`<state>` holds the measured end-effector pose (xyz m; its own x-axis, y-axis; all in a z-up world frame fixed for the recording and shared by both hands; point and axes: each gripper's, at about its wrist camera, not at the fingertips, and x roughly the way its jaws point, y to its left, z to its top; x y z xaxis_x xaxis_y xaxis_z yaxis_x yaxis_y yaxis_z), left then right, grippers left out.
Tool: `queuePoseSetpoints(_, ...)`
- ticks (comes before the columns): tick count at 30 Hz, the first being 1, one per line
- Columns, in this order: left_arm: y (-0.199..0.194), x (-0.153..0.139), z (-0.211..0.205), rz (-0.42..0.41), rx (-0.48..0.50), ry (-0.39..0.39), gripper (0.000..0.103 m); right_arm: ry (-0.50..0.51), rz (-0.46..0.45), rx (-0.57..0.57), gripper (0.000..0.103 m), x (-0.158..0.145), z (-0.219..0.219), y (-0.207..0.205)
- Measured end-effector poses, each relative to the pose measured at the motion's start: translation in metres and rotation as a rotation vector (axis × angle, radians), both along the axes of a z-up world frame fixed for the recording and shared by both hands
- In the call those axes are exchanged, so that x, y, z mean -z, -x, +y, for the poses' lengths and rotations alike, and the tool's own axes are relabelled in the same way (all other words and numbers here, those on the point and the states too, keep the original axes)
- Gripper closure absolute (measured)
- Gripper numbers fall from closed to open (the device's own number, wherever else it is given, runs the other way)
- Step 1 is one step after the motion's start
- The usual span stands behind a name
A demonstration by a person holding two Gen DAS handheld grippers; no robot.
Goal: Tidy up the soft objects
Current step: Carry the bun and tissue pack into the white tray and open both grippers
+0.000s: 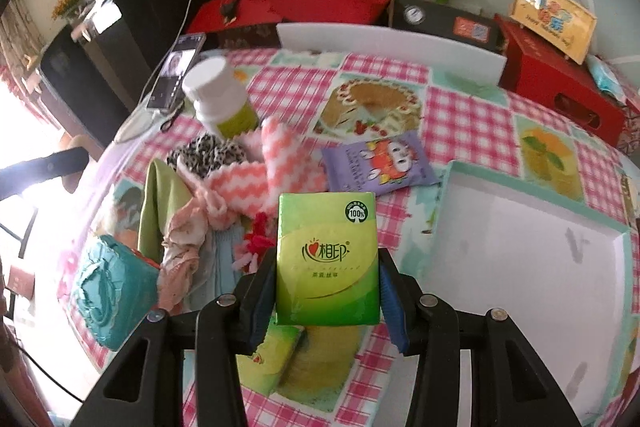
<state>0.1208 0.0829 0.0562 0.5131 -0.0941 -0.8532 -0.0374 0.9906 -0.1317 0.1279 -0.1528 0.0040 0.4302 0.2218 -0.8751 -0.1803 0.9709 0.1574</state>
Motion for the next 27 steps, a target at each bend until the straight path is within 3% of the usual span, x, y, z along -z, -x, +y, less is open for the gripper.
queuePoseSetpoints(12, 0.001, -0.024, -0.116, -0.026, 0.178, 0.041, 0.051, -0.012, -0.026, 0.227, 0.054, -0.022, -0.093, 0.006)
queuePoseSetpoints(27, -0.013, -0.003, -0.226, 0.01, 0.315, 0.08, 0.051, 0.023, 0.006, 0.534, 0.054, -0.016, -0.223, 0.026)
